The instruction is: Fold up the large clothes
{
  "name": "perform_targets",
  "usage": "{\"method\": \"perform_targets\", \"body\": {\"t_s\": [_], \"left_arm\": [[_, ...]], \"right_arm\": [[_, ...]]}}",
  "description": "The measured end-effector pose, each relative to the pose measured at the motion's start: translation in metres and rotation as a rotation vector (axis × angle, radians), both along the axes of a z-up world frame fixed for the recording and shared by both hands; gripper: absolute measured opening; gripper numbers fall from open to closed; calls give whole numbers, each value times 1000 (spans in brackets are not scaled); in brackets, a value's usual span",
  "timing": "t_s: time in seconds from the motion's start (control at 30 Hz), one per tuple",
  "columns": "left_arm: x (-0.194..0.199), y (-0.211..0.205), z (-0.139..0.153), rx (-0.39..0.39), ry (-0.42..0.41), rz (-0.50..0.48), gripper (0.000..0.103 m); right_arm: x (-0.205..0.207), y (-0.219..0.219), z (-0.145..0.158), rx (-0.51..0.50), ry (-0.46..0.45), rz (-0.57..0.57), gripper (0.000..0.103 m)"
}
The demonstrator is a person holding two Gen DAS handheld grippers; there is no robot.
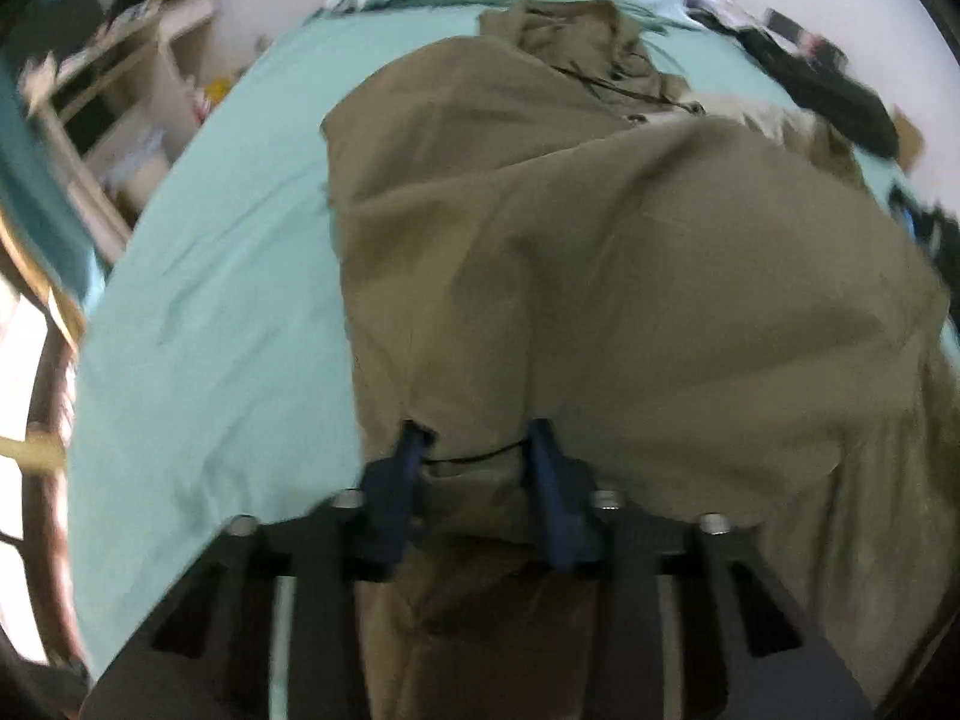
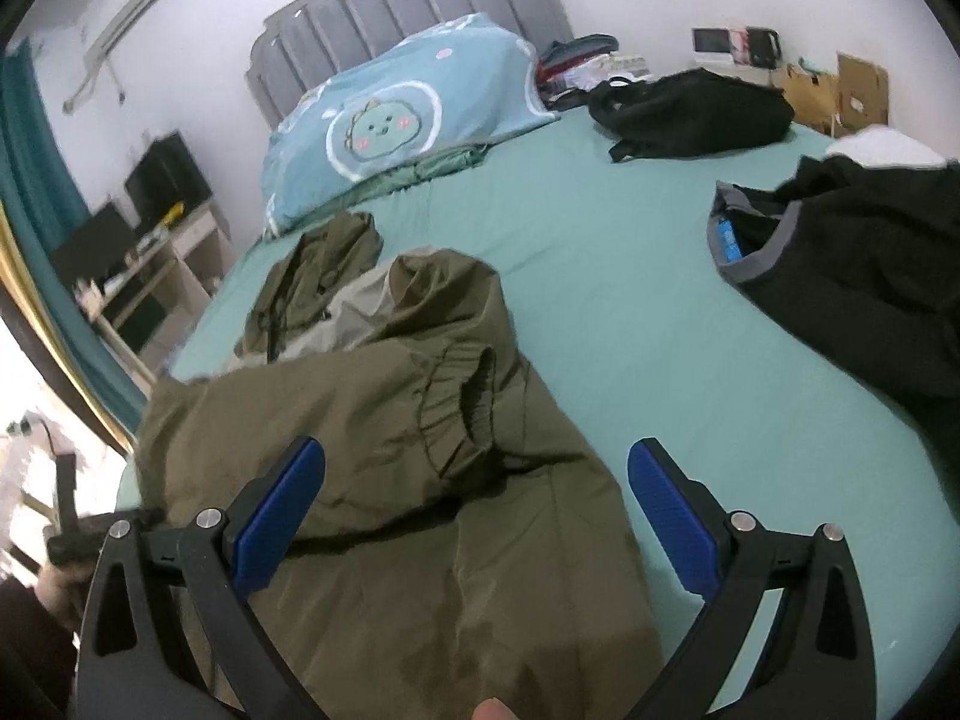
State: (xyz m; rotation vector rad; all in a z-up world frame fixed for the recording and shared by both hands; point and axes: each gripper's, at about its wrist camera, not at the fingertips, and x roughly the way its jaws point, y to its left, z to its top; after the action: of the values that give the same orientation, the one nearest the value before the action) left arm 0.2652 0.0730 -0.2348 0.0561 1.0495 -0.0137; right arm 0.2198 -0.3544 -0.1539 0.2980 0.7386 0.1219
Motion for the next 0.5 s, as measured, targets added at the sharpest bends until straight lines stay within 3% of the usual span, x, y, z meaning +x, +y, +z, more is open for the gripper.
{"method": "perform_targets", "body": {"t_s": [0.07, 0.1, 0.13, 0.23, 0.27, 0.33, 0.43, 0.5], "left_arm": [[-10, 10, 5, 50, -79, -13, 15], [-16, 18, 7, 95, -122, 15, 7], [-21, 30, 10, 124, -147, 54, 7], [-25, 75, 7, 18, -103, 128, 8], [-25, 77, 7, -8, -101, 93, 8], [-33, 68, 26, -45, -179, 15, 8], [-42, 56, 62, -109, -326, -23, 23], [-39, 47, 79, -162, -412, -21, 50]], "right_arm": [[-1, 9, -1, -47, -1, 17, 100], [-1, 16, -3, -64, 1, 29, 100], [0, 20, -5, -72, 4, 37, 100], [7, 38, -19, -97, 42, 67, 100], [8, 46, -23, -112, 53, 81, 100], [10, 63, -24, -157, 51, 114, 100], [13, 83, -19, -189, 43, 143, 100], [14, 91, -17, -187, 52, 145, 100]]}}
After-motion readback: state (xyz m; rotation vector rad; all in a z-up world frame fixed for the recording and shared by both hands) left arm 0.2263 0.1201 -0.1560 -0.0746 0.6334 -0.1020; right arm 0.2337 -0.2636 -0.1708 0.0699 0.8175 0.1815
